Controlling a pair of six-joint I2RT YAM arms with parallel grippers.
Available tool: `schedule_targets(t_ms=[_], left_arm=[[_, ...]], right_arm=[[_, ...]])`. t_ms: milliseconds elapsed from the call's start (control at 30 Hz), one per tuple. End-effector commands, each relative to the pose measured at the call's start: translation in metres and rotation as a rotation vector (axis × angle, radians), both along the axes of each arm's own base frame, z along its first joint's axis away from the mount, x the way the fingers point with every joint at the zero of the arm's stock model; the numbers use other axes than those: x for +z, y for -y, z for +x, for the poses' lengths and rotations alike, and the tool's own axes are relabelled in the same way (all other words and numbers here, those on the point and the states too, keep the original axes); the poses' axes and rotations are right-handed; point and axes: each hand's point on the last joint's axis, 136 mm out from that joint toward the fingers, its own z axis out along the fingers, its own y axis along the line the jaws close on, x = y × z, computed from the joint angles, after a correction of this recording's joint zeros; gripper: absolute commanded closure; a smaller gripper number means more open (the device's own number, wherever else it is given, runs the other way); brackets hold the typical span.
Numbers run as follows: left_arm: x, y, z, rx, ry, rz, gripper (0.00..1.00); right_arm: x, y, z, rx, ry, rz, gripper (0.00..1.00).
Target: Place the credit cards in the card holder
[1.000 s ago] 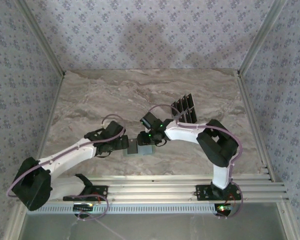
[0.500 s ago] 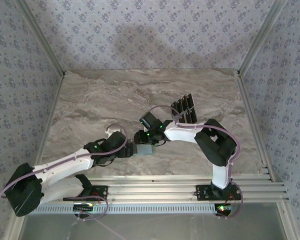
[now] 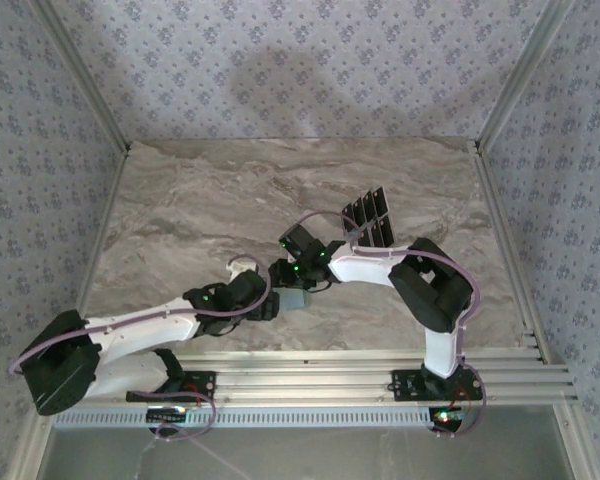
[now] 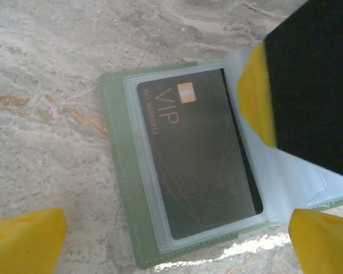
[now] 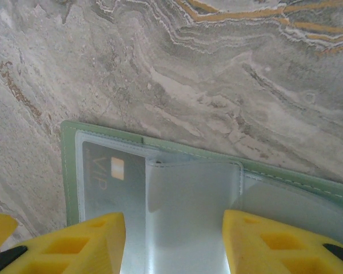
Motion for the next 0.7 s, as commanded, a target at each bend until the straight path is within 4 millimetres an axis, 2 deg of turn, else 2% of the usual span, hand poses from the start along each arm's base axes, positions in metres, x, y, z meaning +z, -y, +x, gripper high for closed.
schedule_targets(t_ms=[0,300,667], left_arm=[[0.017,0.017,0.014,-0.022,0.061,-0.014,0.0],[0.007,0.024,0.021,-0.046,0.051,0.047,0.0],[-0.02,0.008,0.016,-0.029,0.003,0.142,0.0]], right_arm=[[-0.025,0.01,-0.015,-0.002,-0.068,-0.057,0.49],[-0.022,0.011,-0.015,-0.003,-0.066,-0.049,0.49],[-0.009,0.007,-0.009,-0.007,-0.058,-0.019,0.49]])
